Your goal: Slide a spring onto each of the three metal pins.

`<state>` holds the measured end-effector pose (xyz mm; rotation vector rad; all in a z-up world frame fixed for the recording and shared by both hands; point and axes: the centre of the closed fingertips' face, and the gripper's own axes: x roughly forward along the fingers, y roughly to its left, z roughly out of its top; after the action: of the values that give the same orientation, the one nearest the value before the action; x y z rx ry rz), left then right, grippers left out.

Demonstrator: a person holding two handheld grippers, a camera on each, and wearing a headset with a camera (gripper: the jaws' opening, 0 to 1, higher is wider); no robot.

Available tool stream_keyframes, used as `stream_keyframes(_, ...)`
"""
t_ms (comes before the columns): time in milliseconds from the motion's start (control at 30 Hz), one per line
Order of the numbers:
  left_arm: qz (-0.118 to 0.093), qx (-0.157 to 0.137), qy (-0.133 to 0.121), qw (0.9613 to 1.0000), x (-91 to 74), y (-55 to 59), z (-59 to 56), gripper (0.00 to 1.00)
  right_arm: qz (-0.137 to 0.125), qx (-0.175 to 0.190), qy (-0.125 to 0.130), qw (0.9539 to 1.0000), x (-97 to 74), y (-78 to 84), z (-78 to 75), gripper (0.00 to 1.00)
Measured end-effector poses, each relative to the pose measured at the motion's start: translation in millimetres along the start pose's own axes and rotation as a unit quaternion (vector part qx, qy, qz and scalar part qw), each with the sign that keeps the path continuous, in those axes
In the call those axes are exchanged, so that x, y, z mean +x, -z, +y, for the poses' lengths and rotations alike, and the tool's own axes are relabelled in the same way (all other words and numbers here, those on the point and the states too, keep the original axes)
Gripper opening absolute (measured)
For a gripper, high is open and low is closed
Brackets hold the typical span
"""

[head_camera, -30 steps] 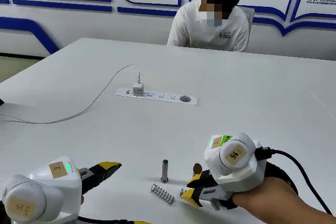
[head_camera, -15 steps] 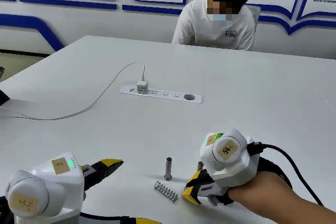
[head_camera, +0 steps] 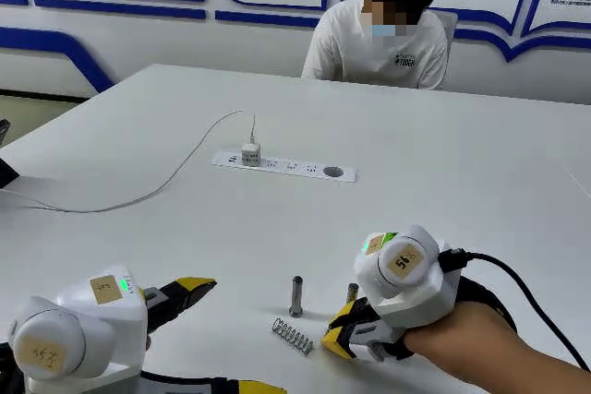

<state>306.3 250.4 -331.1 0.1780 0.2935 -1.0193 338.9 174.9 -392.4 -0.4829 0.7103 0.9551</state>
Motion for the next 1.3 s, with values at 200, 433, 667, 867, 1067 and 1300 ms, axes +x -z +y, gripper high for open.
stream_keyframes(200,-0.001,0.003,0.003,1.0000,1.8,-2.0,-1.0,0.91,-0.019,0.000,0.014,0.9997,-15.5,-6.5,-4.0,0.12)
stream_keyframes(433,-0.001,0.006,0.008,0.9999,3.4,-4.4,-3.5,0.91,-0.035,0.007,0.028,0.9990,-29.4,-8.7,-7.2,0.12)
stream_keyframes(667,0.000,0.008,0.012,0.9999,3.9,-4.3,-4.9,0.91,-0.045,0.017,0.038,0.9981,-35.5,-6.7,-9.4,0.12)
stream_keyframes(867,-0.002,0.009,0.012,0.9999,2.9,-5.7,-4.0,0.91,-0.055,0.024,0.044,0.9973,-43.7,-9.7,-9.4,0.12)
stream_keyframes(1067,-0.002,0.010,0.012,0.9999,2.9,-5.8,-4.8,0.91,-0.079,0.030,0.050,0.9952,-58.2,-21.8,-8.9,0.12)
stream_keyframes(1300,-0.004,0.010,0.012,0.9999,3.1,-6.5,-4.9,0.91,-0.101,0.026,0.062,0.9926,-73.0,-37.9,-14.7,0.12)
